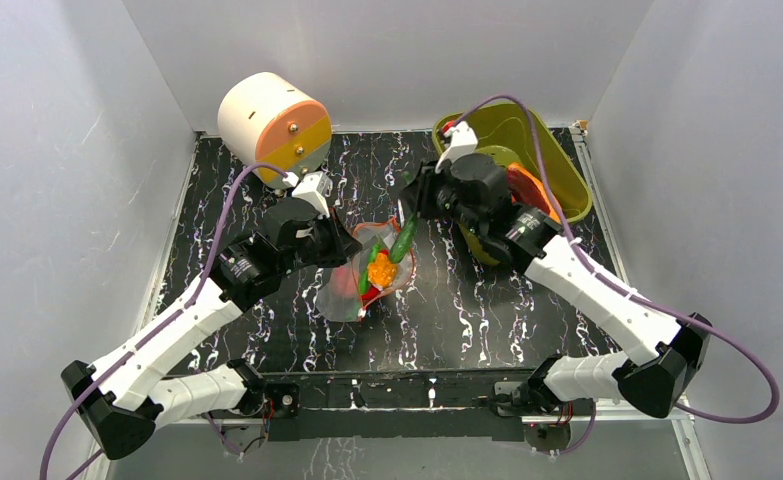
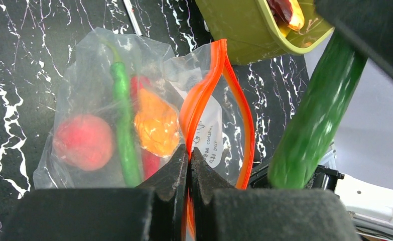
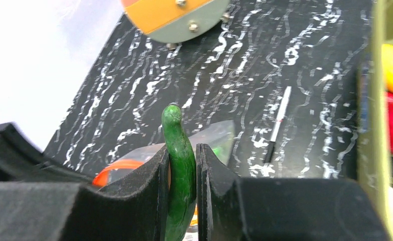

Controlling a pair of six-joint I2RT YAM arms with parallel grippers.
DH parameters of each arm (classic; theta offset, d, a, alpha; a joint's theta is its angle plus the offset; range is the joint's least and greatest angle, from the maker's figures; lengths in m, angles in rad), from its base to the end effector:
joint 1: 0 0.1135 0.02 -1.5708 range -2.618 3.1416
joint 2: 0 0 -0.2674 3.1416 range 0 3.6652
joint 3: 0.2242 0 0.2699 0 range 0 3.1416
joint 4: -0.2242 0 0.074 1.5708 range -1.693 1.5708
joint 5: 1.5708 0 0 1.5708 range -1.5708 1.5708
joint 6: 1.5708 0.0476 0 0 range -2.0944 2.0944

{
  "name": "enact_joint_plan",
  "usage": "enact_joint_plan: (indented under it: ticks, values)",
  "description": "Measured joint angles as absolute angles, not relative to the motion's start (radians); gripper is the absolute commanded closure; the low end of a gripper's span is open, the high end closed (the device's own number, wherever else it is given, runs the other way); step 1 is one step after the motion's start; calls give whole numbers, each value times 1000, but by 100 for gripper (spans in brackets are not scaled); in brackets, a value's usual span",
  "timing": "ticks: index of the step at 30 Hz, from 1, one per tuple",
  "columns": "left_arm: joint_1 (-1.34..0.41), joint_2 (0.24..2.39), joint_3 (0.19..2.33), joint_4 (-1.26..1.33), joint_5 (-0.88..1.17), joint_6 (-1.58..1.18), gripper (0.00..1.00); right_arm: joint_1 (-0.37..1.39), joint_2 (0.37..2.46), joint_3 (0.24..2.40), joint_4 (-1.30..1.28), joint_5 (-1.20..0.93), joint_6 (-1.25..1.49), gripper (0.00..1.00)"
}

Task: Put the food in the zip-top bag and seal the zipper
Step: Place the fake vegetable in the zipper food storage bag.

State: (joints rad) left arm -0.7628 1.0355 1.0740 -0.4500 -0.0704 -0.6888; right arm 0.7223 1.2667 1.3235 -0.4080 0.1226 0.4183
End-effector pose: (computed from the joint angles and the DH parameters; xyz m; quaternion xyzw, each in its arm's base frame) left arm 0.1871 -0.1742 0.3650 0.0117 0.8363 -0.3413 0.4290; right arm 0.2388 0.2026 0.4018 -0.0892 0.8141 0.2663 0.5083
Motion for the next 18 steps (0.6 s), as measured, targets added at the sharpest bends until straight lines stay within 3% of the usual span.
enact_joint_plan:
  ticks: [9, 18]
  values:
    - [-763, 1032, 1063, -413, -59, -681, 100, 921, 1281, 1296, -352, 185, 478, 85]
    - [-763, 973, 937, -320, -36, -615, 100, 951, 1323, 1283, -427, 101, 571, 84]
